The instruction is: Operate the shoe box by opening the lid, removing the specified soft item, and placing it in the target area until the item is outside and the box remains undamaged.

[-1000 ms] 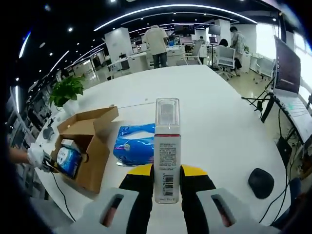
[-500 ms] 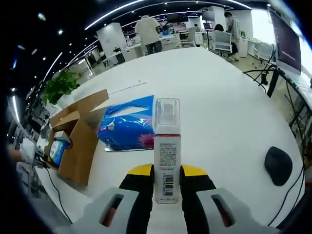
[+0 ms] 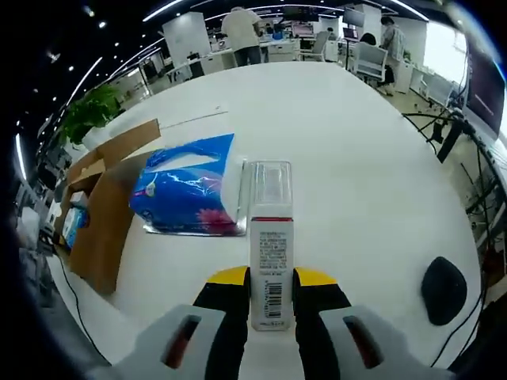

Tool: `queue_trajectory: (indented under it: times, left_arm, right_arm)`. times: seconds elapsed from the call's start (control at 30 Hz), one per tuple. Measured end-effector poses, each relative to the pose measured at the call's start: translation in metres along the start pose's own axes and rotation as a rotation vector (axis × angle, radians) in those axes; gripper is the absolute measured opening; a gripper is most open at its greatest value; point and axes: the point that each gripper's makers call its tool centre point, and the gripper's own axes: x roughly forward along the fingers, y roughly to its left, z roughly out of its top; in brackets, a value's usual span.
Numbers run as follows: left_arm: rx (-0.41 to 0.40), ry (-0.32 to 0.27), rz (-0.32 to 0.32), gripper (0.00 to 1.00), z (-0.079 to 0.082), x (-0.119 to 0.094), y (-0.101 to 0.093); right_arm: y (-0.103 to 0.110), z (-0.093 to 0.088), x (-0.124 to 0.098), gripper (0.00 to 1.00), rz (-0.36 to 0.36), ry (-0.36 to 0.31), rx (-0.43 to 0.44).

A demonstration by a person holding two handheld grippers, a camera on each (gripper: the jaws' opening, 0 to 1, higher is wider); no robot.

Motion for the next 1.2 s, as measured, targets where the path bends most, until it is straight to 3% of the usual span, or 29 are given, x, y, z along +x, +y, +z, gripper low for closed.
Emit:
queue_trajectory:
  times: [0.27, 0.57, 0.83, 0.97, 1.2]
  left_arm:
    - [-0.003, -0.002, 0.003, 0.03, 0.000, -0.001, 0.000]
    - [-0.004, -0.001, -0.001, 0.03, -0.001, -0.001, 0.000]
    - [-0.014, 0.003, -0.002, 0.03, -0.002, -0.001, 0.001]
    - [-0.011, 0.003, -0.001, 0.03, -0.002, 0.000, 0.001]
    - [-0.026, 0.007, -0.004, 0.03, -0.002, 0.000, 0.002]
  right_arm:
    - [-0.014, 0.032, 0.015, 0.17, -0.006, 0.022, -0.023]
    - [-0.009, 0.050, 0.042, 0.17, 0.012, 0.056, -0.014]
    - [0.002, 0.050, 0.049, 0.17, -0.013, 0.104, -0.031]
    - [-0.001, 0.054, 0.063, 0.17, -0.006, 0.124, -0.005]
    - [-0.011, 0.057, 0.079, 0.18, -0.016, 0.157, -0.058]
